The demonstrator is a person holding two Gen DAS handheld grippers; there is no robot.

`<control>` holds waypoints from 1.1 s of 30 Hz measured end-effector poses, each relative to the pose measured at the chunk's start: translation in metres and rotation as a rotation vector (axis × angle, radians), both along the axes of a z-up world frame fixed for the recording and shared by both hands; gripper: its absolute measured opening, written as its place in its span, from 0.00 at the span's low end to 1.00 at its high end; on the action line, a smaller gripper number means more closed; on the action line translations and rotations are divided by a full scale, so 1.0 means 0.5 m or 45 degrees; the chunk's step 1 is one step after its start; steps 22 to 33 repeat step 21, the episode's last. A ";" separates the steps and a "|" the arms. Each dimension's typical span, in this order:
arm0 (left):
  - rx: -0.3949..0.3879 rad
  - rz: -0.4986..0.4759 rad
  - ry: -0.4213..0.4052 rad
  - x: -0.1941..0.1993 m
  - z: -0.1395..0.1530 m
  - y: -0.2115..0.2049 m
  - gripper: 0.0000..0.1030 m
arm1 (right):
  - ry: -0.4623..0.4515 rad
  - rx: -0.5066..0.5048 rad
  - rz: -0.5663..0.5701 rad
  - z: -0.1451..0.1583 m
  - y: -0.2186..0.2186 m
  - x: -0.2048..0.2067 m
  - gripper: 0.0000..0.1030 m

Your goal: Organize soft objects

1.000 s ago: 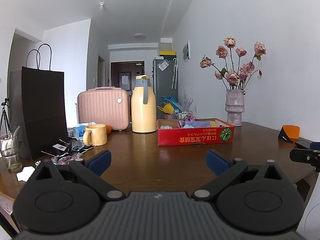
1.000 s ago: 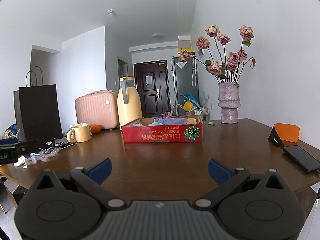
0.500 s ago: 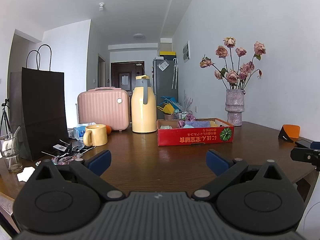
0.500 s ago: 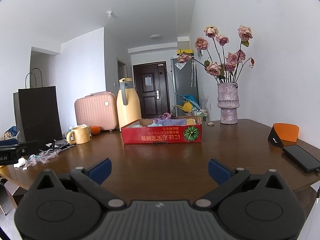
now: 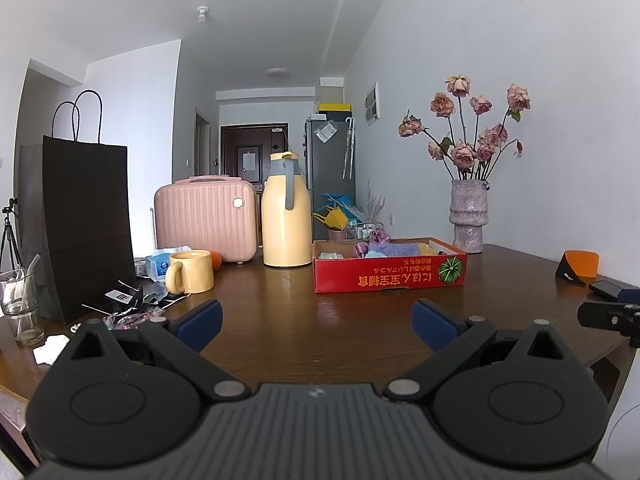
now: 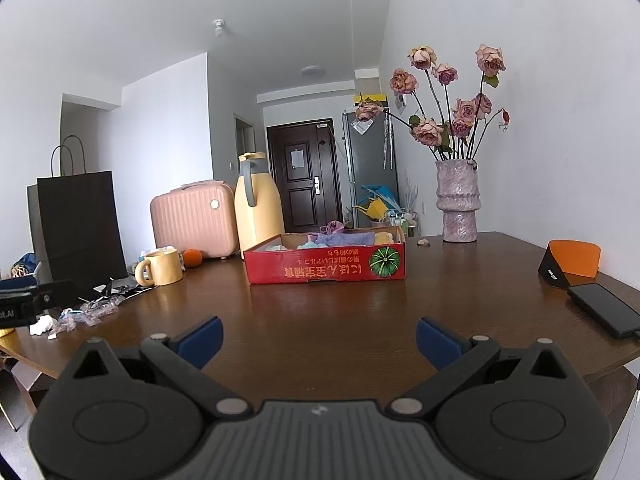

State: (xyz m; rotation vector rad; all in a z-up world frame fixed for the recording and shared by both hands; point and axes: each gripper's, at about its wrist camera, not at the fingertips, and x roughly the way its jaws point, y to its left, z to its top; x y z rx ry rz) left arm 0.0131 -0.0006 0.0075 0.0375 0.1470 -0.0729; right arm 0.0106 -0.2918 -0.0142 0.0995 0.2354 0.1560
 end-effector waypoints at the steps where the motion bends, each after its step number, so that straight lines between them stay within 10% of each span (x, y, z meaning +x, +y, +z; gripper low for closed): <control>1: -0.004 -0.003 0.000 0.000 0.000 0.001 1.00 | 0.001 0.001 0.001 0.000 -0.001 0.001 1.00; 33: -0.026 -0.043 -0.003 0.003 -0.010 -0.002 1.00 | 0.028 0.022 0.011 -0.012 0.003 0.007 1.00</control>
